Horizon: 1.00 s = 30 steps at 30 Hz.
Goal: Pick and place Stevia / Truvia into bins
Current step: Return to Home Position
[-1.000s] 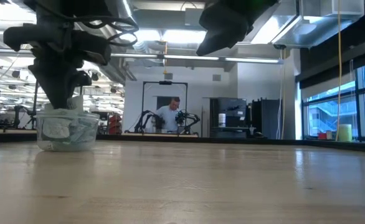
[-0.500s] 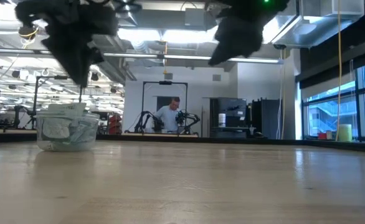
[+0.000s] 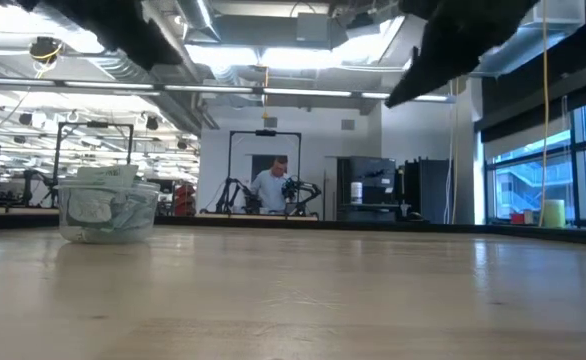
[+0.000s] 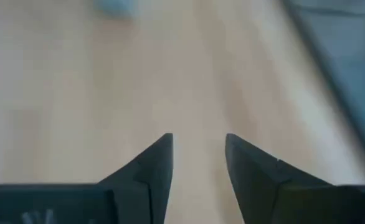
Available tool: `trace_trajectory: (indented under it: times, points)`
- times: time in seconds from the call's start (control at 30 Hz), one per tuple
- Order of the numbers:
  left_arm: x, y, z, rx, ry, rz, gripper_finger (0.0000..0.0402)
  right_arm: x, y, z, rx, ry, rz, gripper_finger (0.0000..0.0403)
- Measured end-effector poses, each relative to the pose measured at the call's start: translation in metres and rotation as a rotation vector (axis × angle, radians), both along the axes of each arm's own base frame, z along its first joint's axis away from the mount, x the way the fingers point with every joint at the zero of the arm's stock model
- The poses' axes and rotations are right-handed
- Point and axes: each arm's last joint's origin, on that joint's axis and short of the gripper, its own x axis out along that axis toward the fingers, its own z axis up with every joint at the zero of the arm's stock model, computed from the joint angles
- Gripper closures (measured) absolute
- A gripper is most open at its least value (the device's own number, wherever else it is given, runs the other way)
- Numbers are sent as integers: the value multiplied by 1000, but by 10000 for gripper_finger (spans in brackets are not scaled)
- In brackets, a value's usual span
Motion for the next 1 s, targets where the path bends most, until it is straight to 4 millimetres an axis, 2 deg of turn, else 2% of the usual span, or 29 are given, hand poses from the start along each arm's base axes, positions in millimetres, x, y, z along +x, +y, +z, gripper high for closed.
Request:
trace_trajectory:
  times: [0.13, 0.23, 0.33, 0.63, 1.0]
  points:
    - [-17, 5, -6, 15, -189, 17, 327, -21, -29, -6, 145, -209, 172, 253]
    - [-30, 7, -18, 26, -257, 43, 327, -41, -49, -14, 192, -320, 179, 253]
    - [-43, 10, -28, 31, -308, 88, 327, -62, -61, -25, 227, -383, 174, 253]
    - [-71, 10, -47, 24, -457, 161, 327, -109, -65, -50, 282, -577, 154, 253]
    - [-78, 10, -70, 14, -563, 205, 327, -138, -62, -70, 295, -718, 162, 253]
